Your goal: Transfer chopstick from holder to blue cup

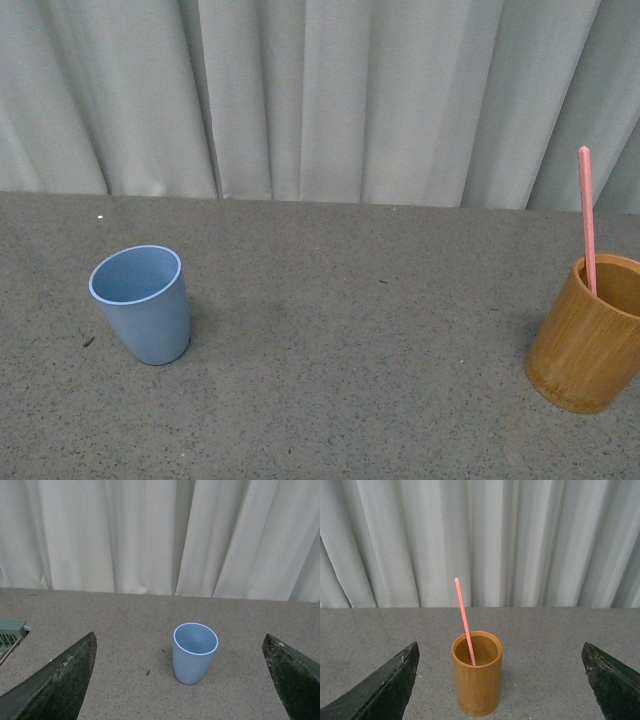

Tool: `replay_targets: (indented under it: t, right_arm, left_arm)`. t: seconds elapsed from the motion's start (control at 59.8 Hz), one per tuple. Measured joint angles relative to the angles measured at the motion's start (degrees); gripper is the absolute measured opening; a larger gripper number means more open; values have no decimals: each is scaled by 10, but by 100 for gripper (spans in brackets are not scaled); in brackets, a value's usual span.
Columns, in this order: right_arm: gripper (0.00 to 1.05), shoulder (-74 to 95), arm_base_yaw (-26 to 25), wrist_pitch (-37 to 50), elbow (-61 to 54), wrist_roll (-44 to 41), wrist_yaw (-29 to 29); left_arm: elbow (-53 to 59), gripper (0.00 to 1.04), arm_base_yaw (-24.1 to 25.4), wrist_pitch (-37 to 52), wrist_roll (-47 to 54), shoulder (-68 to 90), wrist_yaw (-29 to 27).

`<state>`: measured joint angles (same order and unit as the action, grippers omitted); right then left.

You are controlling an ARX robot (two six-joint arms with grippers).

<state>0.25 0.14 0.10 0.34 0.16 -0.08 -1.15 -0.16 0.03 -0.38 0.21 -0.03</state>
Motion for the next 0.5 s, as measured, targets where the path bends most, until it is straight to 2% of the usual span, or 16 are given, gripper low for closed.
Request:
replay_targets:
  t: [0.502]
  right_arm:
    - [95, 0, 0, 0, 0, 0, 0]
  left_arm:
    - [0, 98, 0, 0, 0, 0, 0]
